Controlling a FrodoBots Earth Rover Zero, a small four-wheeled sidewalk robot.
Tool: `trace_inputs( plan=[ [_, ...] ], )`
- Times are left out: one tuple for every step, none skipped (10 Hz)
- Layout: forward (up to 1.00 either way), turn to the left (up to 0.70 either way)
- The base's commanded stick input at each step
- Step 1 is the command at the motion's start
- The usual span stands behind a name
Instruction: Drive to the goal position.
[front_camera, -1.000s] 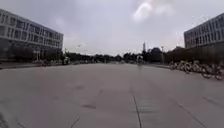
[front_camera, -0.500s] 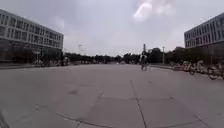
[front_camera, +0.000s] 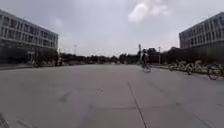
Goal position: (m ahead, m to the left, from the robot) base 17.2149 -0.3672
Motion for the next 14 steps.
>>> trace_inputs(
  plan=[
    [0.70, -0.10],
    [0.70, -0.04],
    [0.70, 0.00],
    [0.70, 0.00],
    [0.70, 0.00],
    [0.70, 0.00],
    [0.70, 0.00],
    [0.70, 0.00],
    [0.70, 0.00],
    [0.70, 0.00],
    [0.70, 0.00],
    [0.70, 0.00],
    [0.70, 0.00],
    [0.70, 0.00]
  ],
)
